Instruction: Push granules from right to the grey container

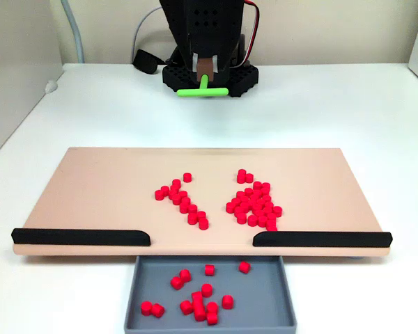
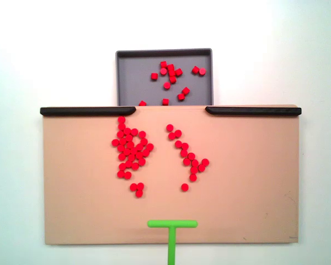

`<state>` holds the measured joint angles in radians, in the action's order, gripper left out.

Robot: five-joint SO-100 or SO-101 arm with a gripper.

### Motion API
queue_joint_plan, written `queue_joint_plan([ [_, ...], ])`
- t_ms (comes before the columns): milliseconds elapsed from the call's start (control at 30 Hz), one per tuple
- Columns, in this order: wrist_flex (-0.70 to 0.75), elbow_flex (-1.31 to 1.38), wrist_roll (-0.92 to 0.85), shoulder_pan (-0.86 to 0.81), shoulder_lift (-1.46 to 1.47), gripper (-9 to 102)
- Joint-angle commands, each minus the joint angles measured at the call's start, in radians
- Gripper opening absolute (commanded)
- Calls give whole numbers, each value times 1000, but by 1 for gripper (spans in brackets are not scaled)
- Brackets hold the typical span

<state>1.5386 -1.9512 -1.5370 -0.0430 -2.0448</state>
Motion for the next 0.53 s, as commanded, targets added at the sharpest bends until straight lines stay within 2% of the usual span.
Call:
queue_joint_plan([
  [0,-3,9,-3,8,-6,0],
  [500,-3,9,-15,-5,-12,0],
])
